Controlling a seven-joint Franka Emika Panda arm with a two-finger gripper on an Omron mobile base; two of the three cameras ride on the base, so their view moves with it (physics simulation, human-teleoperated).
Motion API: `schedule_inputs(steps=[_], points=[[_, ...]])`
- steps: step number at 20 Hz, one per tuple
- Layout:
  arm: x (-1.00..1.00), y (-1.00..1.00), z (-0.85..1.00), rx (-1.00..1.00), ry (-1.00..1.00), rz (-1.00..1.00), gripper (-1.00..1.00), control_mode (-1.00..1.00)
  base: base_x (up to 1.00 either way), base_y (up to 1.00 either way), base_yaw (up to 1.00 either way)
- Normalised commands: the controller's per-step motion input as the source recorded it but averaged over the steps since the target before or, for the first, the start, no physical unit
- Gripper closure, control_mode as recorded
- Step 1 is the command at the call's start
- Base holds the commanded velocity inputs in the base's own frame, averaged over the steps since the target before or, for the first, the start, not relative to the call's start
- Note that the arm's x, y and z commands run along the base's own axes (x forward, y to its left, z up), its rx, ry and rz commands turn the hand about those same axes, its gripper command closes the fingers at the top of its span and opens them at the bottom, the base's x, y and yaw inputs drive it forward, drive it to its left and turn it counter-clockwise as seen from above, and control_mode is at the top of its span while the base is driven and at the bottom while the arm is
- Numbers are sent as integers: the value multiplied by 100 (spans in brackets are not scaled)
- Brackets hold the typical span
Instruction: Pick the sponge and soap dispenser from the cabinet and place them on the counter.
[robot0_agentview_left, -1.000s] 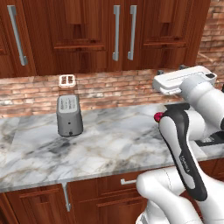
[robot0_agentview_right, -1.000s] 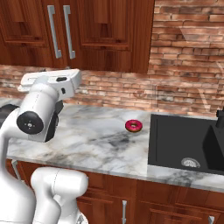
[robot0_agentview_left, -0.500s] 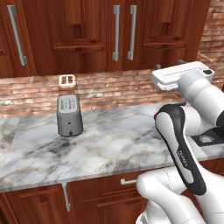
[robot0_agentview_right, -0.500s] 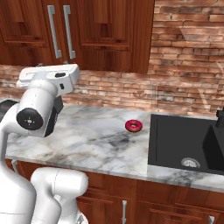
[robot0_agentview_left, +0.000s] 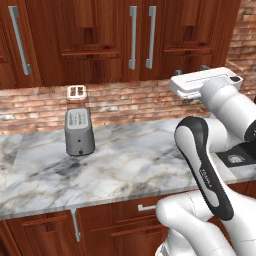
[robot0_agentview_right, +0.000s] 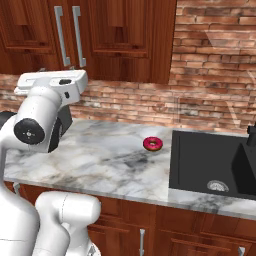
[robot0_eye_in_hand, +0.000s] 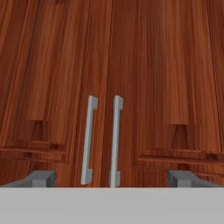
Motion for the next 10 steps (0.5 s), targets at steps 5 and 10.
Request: schedule_inputs(steps=[5,10], points=[[3,0,0,1,0,0,-100,-100,0,0,0],[8,0,0,0,0,0,-100,-100,0,0,0]])
